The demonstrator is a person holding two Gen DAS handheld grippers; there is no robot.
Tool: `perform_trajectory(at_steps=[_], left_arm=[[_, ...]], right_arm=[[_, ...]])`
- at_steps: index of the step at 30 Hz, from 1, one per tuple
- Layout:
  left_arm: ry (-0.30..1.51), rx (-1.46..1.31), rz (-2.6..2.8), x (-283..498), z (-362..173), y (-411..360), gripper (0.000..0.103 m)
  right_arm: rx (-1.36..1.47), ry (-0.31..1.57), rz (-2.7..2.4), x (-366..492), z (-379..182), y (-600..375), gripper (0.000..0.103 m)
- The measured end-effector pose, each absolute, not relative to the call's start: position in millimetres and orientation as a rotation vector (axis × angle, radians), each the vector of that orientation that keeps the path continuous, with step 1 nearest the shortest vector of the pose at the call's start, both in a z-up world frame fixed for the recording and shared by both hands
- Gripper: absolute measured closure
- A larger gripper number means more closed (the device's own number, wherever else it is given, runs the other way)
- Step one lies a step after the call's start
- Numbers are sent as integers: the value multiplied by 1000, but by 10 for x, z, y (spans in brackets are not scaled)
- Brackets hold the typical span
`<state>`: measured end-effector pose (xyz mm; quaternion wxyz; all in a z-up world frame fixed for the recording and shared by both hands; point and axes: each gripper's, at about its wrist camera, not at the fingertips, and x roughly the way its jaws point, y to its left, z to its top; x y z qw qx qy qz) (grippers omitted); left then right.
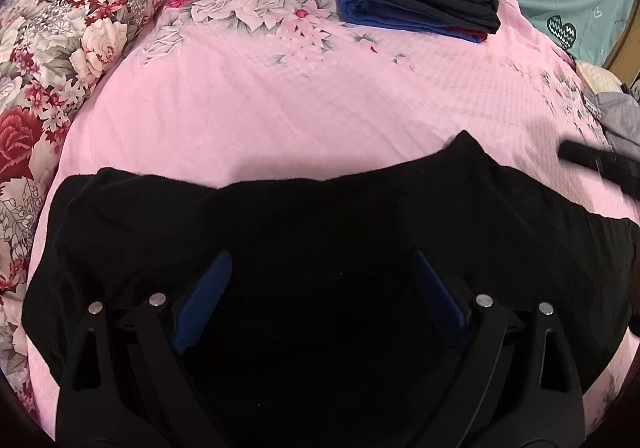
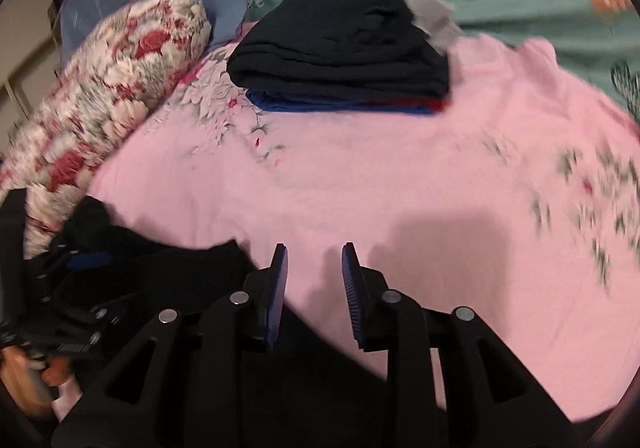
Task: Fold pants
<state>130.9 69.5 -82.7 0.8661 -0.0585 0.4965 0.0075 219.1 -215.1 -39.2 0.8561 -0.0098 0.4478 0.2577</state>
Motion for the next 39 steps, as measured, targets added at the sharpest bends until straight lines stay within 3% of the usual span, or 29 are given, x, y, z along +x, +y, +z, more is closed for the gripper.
perform_trajectory(at_steps=[4,5,6,7,8,10,12,14,18,19,20,21,24,25,27,29,30,31,33,34,35,39], left_arm=[[1038,-109,10,1306,-849,683,9],[1041,-108,10,1308,-858,687,9],[1040,-107,10,1307,-858,693,9],[1045,-105,13,1312,-851,695,9],[1056,-95,20,1319,-844,692,9],[1084,-51,45,1347,-789,671,8],[1054,-41,59,1337,-717,692,3],[1051,-30,104,1342,-729,761,2],[1117,-107,102,1408,-889,932,2],[1110,-111,106,1400,-863,934,2],[1107,-102,111,1392,-834,919,2],[1102,-93,115,1380,-809,899,2],[1084,-78,96,1308,-740,856,2],[1081,-57,84,1285,-738,853,2],[1083,-20,117,1274,-767,918,2],[1099,-64,143,1292,-790,1069,2],[1103,-95,147,1298,-782,1140,2],[1100,-134,153,1281,-750,1213,2],[1076,-150,150,1220,-644,1254,2],[1063,-140,156,1186,-600,1250,2],[1043,-120,171,1142,-547,1244,2],[1022,-130,130,987,-481,1233,2]], right_arm=[[-49,1084,674,1950,-741,-2139,75],[-104,1074,624,1930,-798,-2162,87],[-123,1029,578,1947,-793,-2257,89],[-93,1013,538,1992,-779,-2382,97],[-42,1012,467,2042,-754,-2531,97],[-10,991,205,2049,-674,-2775,82],[44,977,317,1871,-586,-2772,82],[48,1018,474,1594,-592,-2719,66],[64,1002,231,1387,-642,-3483,65],[140,990,189,1372,-613,-3750,88],[221,979,128,1342,-568,-3997,91],[261,923,-32,1221,-462,-4293,73],[436,864,81,947,-335,-4714,59],[480,918,165,924,-402,-4760,47],[416,1010,70,969,-544,-4816,46],[395,963,-90,933,-574,-5099,48],[449,916,-165,879,-552,-5308,56],[552,864,-228,775,-508,-5507,73],[588,721,-320,540,-301,-5589,60],[566,676,-341,466,-237,-5588,39],[557,653,-337,373,-189,-5560,30],[654,768,-296,174,-376,-5463,30]])
